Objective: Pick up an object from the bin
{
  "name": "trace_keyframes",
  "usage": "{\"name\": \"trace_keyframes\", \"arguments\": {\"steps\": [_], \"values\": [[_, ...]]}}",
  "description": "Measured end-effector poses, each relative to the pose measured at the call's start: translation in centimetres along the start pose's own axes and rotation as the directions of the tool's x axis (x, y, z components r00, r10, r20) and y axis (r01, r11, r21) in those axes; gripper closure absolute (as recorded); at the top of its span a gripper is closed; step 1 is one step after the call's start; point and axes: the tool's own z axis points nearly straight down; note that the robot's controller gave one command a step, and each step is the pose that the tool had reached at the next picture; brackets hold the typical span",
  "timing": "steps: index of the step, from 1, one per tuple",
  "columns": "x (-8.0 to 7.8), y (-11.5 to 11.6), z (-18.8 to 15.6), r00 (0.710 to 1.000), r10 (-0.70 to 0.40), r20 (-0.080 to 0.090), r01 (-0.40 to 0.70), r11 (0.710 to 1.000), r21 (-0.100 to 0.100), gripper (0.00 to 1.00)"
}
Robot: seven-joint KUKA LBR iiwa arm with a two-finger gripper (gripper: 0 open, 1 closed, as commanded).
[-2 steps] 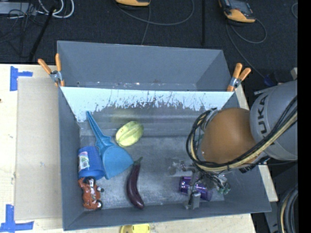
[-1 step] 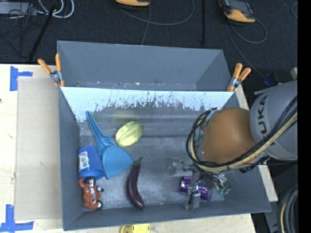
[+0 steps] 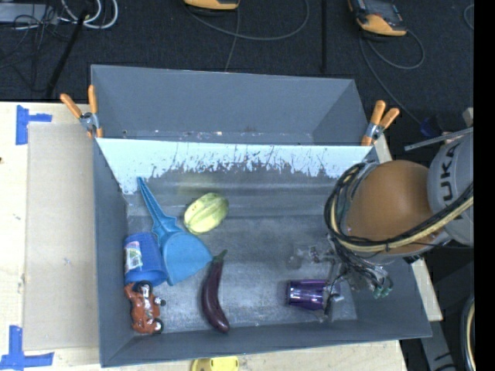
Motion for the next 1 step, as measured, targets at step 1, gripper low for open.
{"name": "trace_keyframes", "arguments": {"steps": [1], "values": [[0.11,0.22,3.76,0.999,0.043,-0.002,-0.043,0.999,-0.001,1.0]]}}
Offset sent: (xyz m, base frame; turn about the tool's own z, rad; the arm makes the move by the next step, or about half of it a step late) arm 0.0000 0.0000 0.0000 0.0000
